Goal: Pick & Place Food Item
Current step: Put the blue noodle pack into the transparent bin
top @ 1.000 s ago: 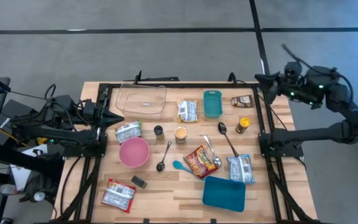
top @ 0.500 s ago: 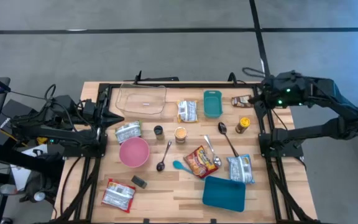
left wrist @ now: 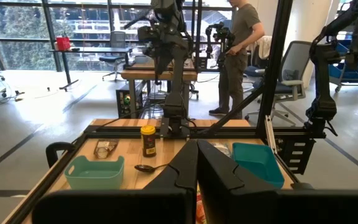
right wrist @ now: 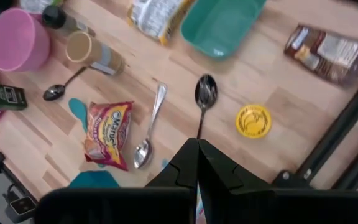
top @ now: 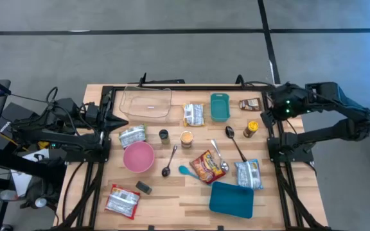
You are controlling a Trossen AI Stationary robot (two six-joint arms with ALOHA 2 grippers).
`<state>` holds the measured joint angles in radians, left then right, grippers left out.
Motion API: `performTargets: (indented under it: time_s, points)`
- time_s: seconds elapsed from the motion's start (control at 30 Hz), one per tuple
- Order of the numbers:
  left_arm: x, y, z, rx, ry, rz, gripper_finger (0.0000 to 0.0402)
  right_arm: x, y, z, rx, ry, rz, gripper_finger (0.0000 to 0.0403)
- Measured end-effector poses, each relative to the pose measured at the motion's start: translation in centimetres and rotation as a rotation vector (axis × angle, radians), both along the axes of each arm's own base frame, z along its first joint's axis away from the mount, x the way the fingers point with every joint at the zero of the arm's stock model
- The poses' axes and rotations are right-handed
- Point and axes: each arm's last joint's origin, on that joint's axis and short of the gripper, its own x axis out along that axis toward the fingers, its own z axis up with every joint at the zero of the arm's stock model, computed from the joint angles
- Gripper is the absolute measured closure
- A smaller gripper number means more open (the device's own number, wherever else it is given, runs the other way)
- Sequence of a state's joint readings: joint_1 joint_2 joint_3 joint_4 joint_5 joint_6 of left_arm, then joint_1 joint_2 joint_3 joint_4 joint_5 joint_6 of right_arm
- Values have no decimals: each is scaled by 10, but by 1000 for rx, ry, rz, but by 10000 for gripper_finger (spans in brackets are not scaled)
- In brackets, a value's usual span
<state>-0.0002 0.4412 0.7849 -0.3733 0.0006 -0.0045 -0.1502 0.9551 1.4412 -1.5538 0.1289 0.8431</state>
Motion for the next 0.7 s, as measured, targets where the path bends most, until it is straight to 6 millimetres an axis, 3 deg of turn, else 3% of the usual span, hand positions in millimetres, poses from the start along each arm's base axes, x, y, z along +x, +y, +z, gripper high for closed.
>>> performTargets:
  time_s: [0.47,0.7]
  points:
    - [0,0,0,0,0,0,402,23,15,-45,100,65,14,403]
    - [0,0,0,0,0,0,402,26,29,-60,216,109,23,403]
